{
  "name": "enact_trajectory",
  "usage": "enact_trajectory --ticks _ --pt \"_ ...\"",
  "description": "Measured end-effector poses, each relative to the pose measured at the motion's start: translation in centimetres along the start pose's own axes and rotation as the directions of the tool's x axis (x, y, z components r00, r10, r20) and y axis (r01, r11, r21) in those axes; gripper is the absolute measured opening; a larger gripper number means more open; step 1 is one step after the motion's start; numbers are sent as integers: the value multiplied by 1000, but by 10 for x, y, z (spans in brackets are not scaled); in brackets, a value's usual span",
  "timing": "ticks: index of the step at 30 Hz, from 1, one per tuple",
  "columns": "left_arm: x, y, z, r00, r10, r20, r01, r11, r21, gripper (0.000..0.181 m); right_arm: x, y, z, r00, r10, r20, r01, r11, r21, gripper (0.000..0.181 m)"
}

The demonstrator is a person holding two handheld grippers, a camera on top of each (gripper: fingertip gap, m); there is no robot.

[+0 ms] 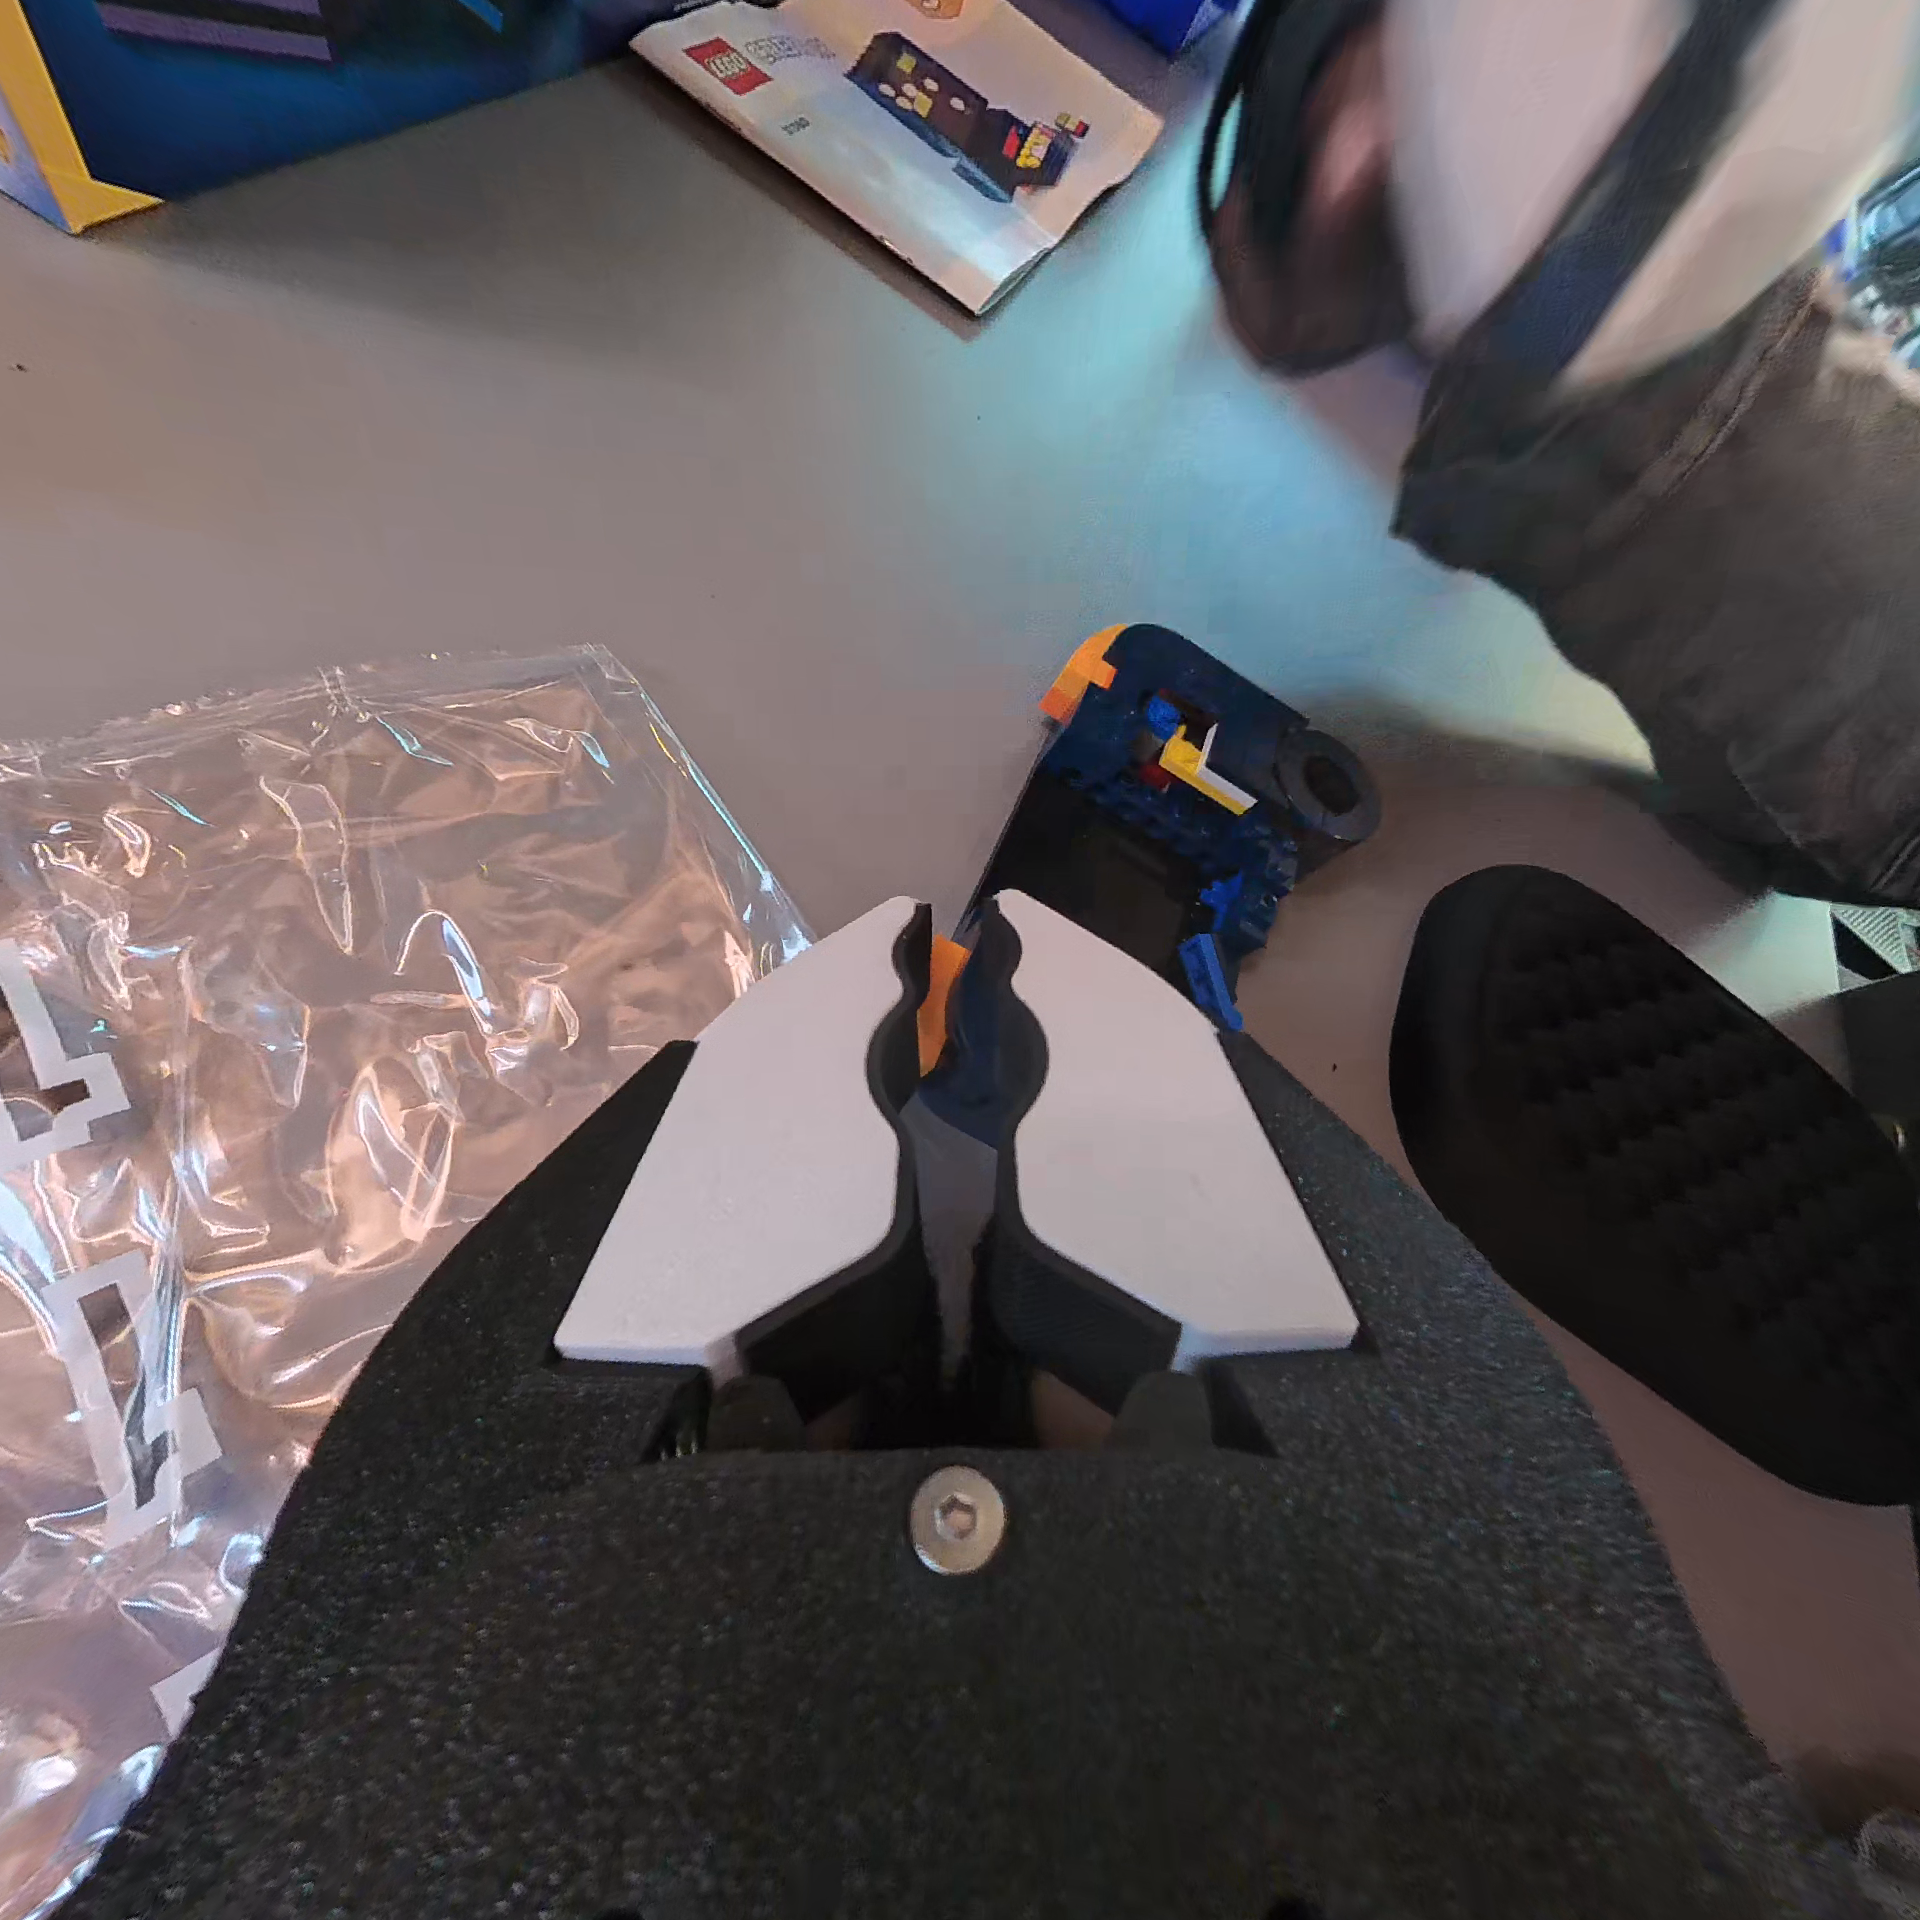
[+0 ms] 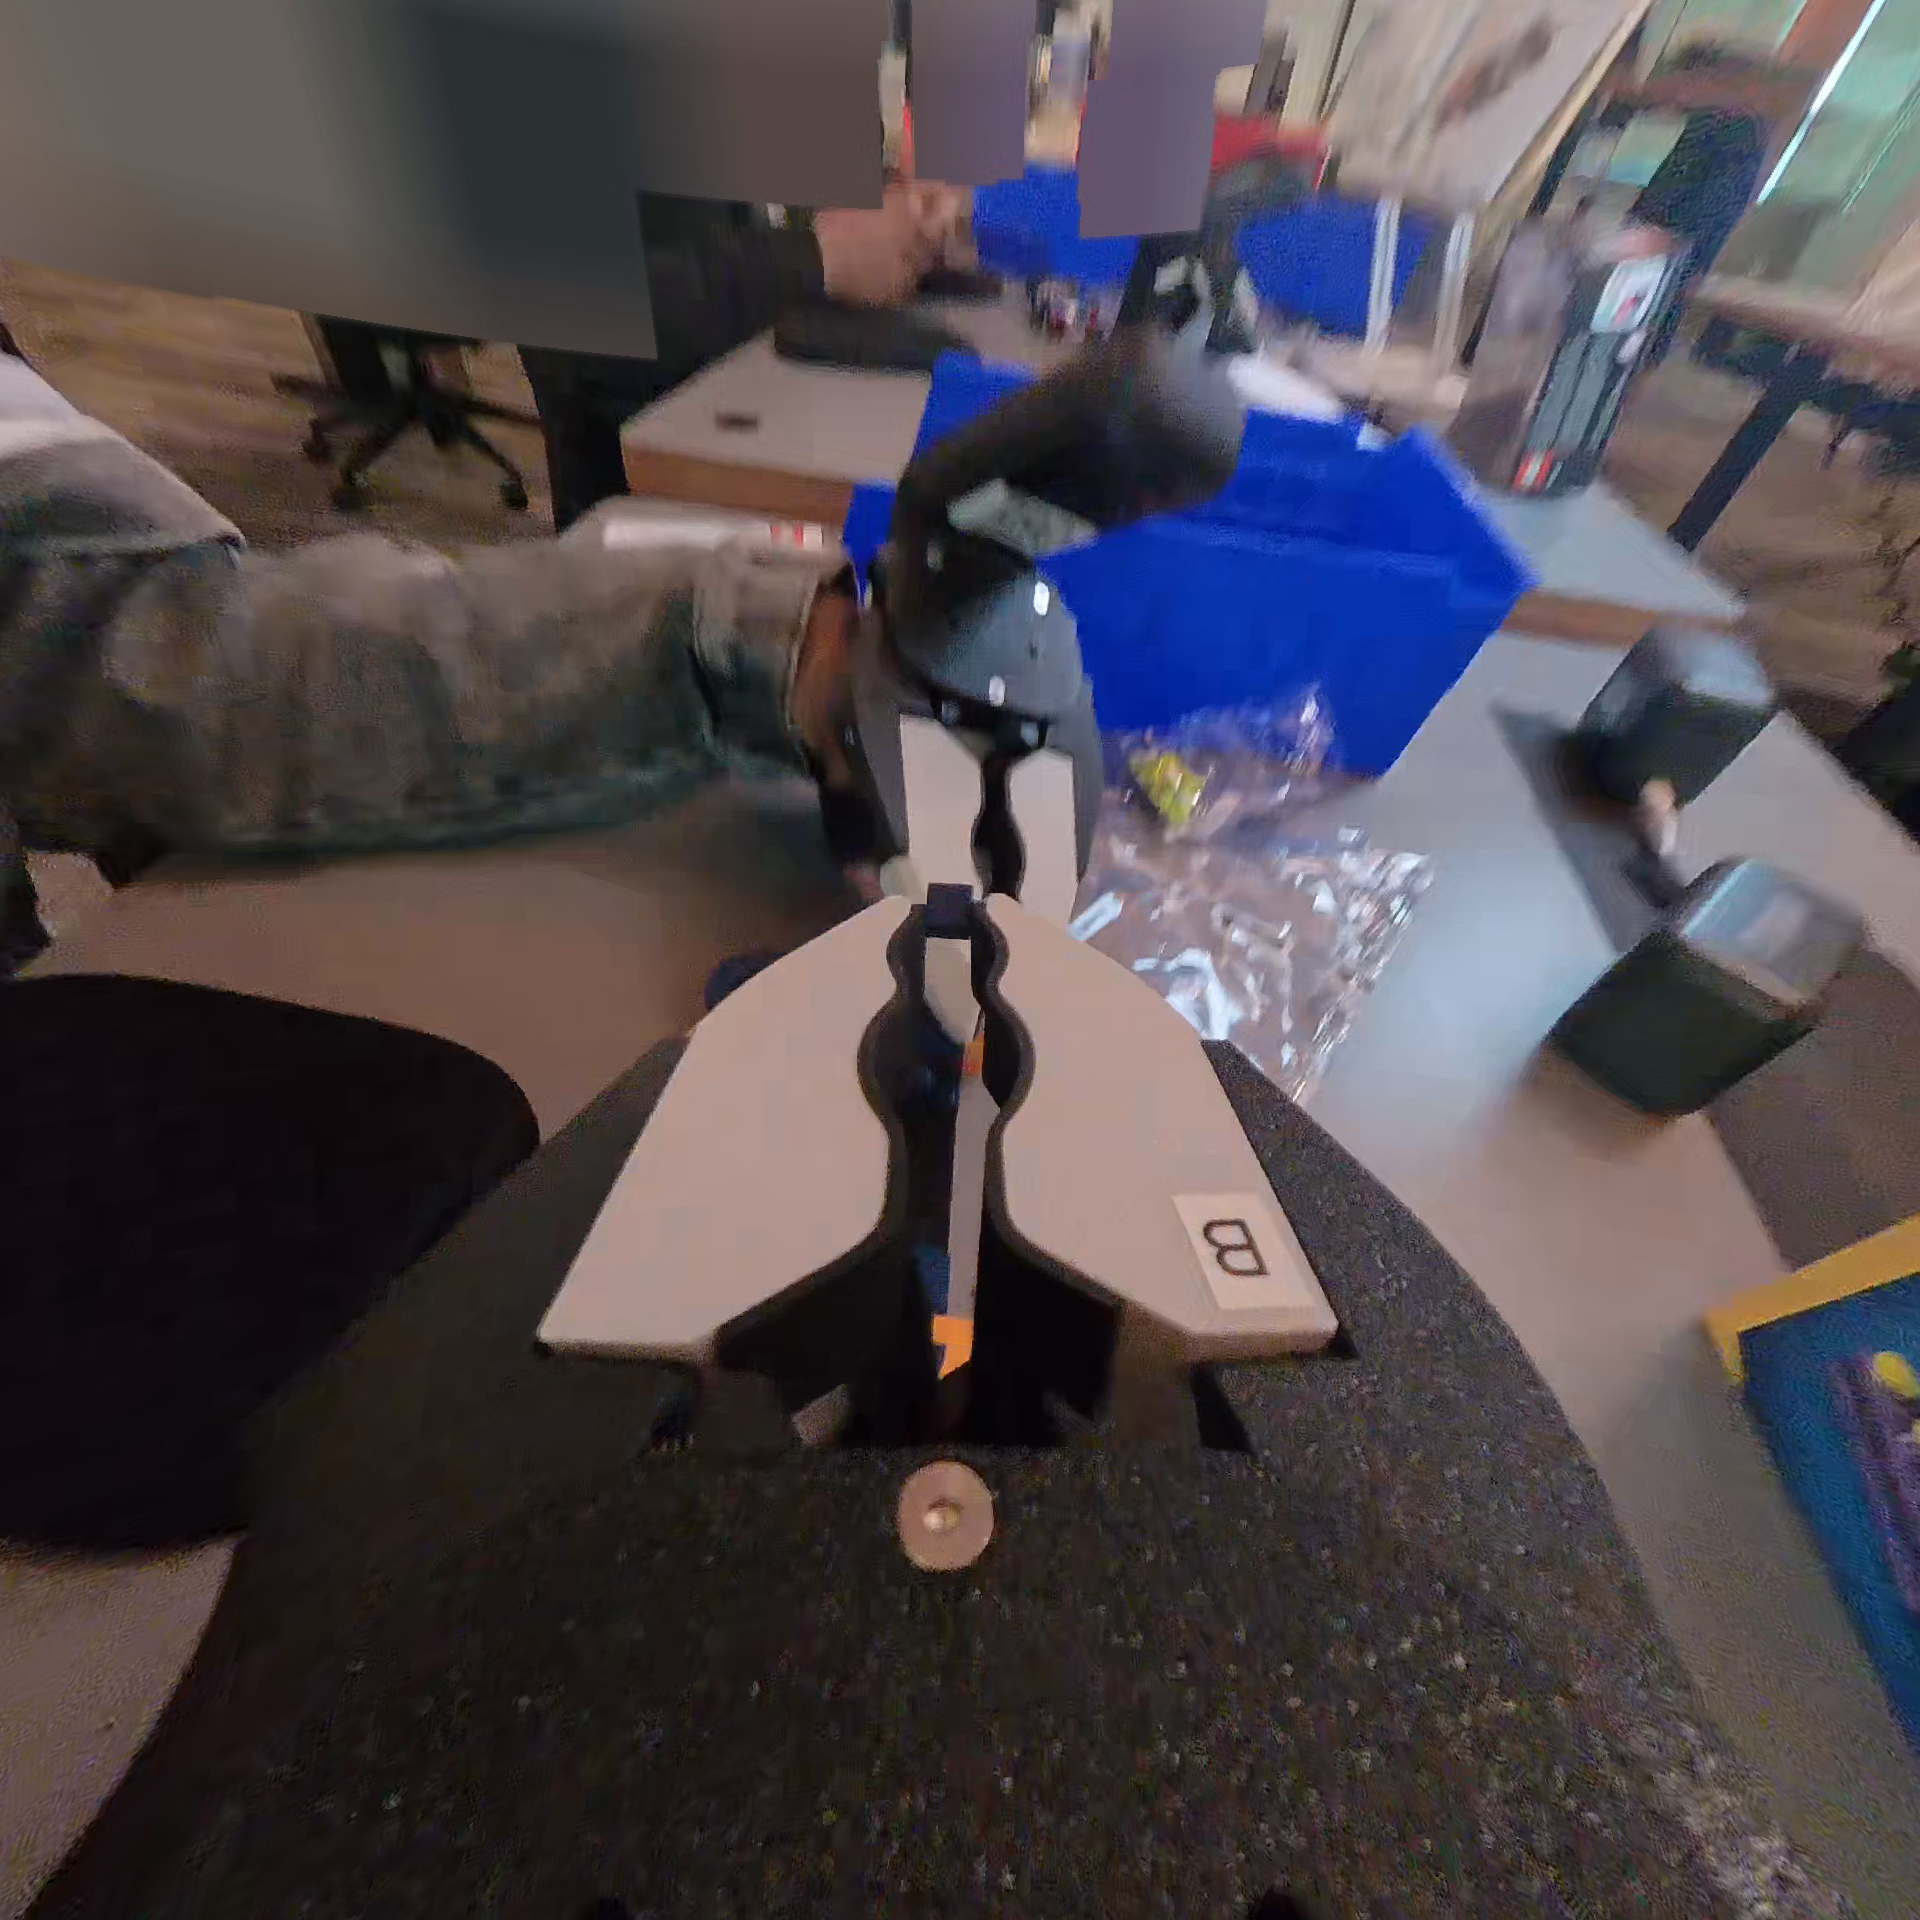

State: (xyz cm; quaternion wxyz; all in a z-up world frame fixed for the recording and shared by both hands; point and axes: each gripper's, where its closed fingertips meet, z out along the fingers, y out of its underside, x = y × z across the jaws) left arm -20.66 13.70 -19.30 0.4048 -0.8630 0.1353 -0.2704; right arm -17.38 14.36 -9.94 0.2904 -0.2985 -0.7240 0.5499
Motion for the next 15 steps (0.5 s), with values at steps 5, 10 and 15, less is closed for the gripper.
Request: enact_trajectory --ticks 5,10,15 --pt "1 0 0 1000 1 -10 0 1000 4 9 -5 -88 -117 949 -166 -267 210 967 144 8" --pt "3 0 1 1000 22 -11 -22 1000 -5 10 -46 -133 -207 851 -273 -449 408 881 239 8" --pt "9 -2 2 995 100 -24 -100 995 -13 21 -66 -151 -211 818 -348 -458 493 834 246 8"
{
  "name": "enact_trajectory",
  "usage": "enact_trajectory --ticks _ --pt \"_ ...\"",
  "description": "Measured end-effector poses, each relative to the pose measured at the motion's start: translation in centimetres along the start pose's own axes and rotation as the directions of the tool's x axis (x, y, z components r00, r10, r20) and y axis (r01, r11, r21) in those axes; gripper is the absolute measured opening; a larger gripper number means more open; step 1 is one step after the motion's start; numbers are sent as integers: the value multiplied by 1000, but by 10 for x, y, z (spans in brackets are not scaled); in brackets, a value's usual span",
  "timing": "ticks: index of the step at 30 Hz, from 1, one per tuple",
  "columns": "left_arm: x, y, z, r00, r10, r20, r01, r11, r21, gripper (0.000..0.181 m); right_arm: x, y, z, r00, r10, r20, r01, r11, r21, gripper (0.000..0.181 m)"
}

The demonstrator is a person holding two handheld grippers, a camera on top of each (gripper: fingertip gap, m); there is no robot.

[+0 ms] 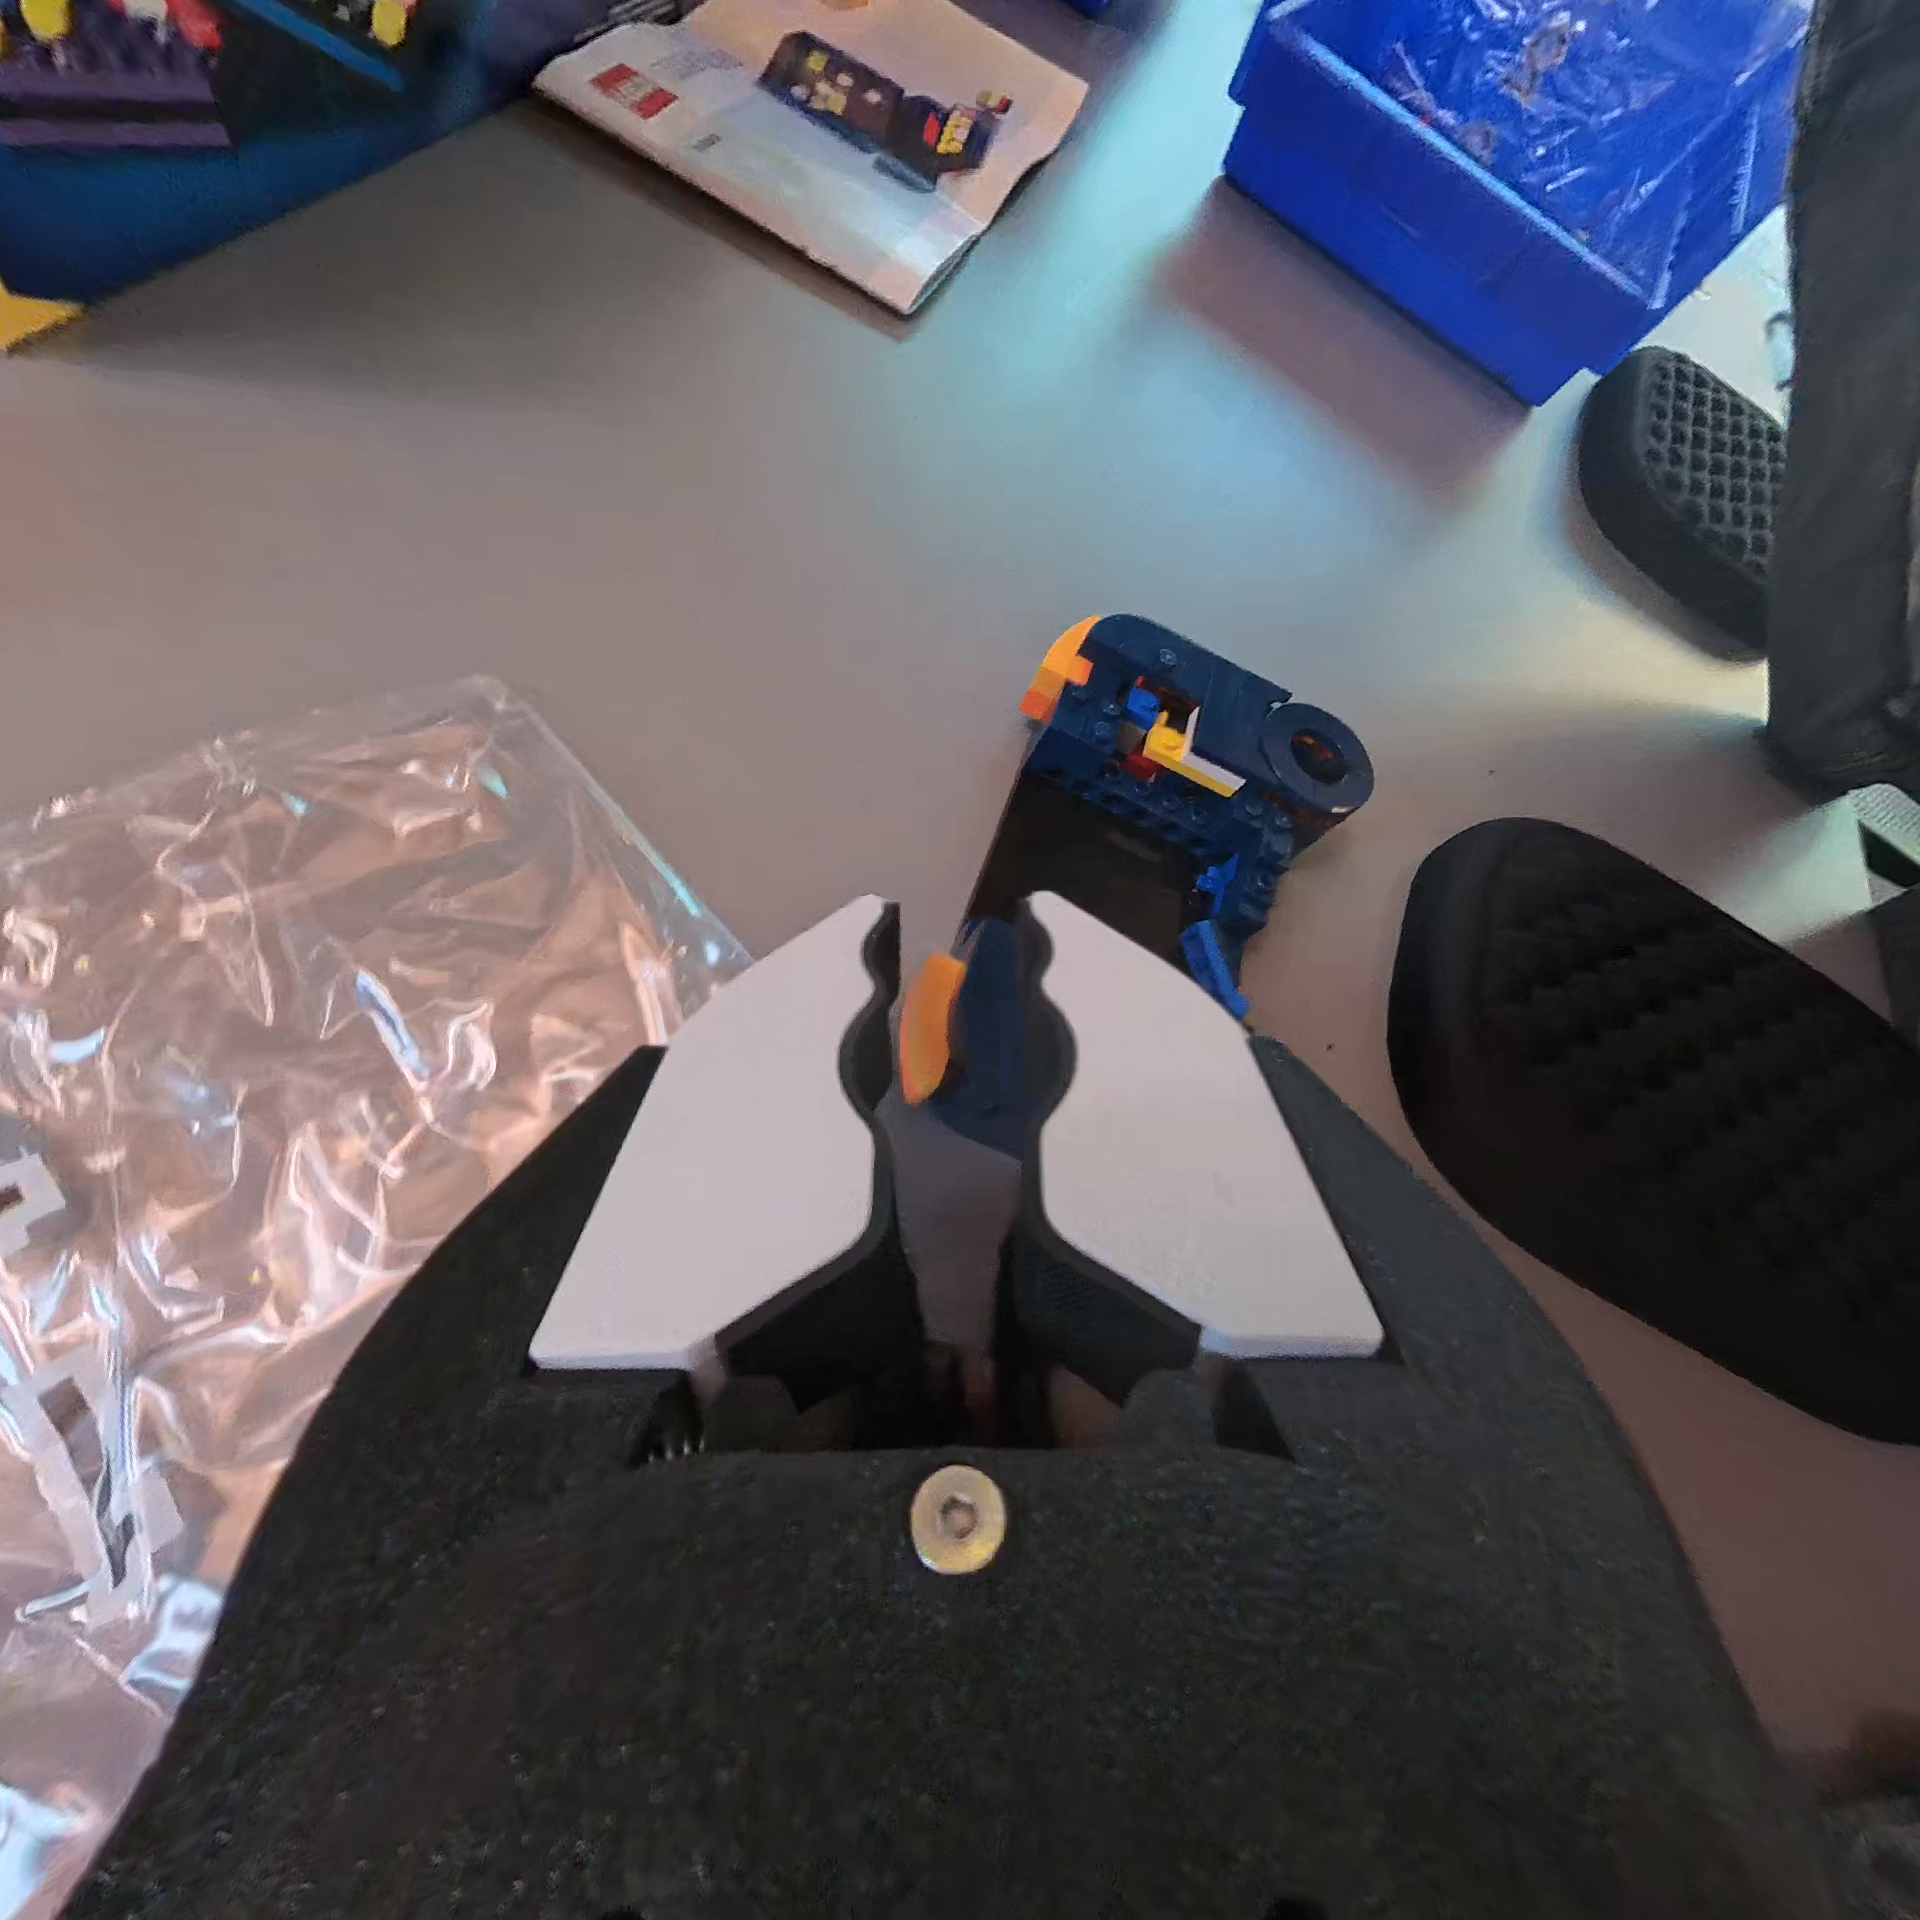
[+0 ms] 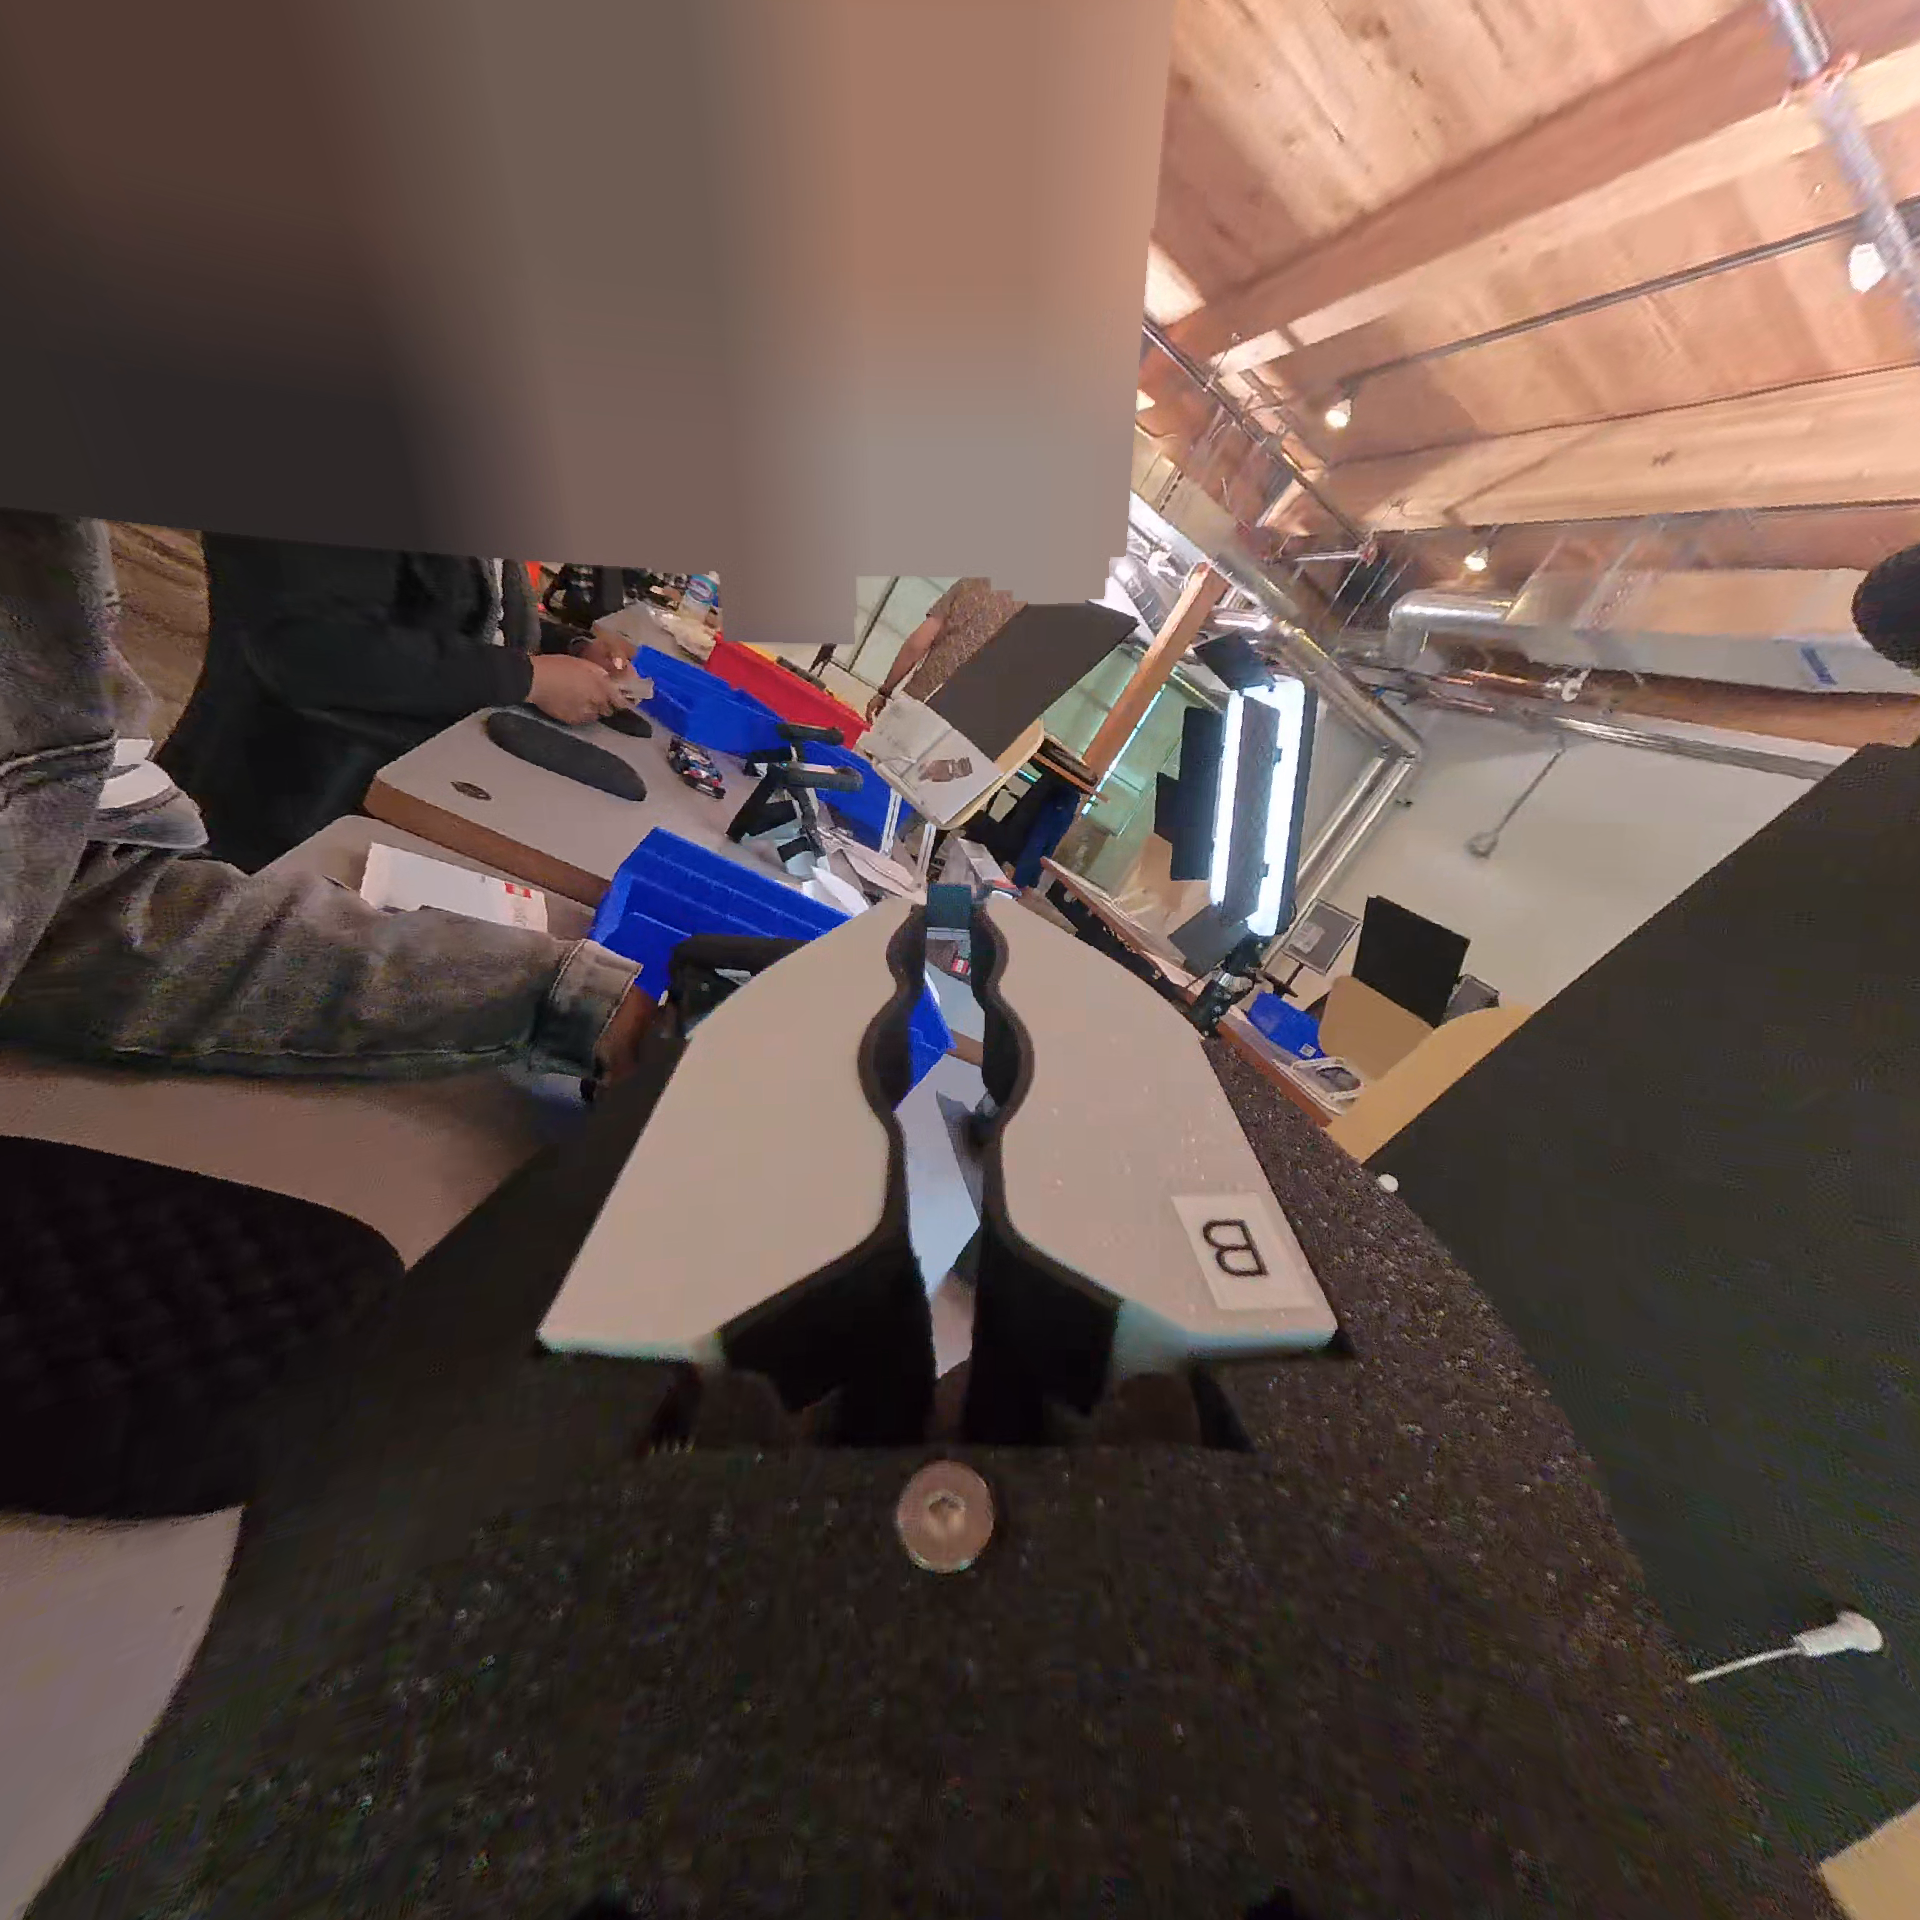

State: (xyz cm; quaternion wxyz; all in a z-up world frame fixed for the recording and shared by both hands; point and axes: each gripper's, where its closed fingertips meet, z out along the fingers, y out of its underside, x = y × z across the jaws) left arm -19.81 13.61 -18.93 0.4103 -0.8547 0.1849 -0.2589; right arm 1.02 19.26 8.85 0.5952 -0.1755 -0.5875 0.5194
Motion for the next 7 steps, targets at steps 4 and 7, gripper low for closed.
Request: enact_trajectory --ticks 4,7 --pt "25 -58 -8 994 97 -41 -83 959 270 28 -14 0 18 995 -79 57 79 997 -1 8" --pt "79 -131 -34 970 172 -170 -37 799 601 28 -23 -6 30 982 -177 66 176 984 15 8"
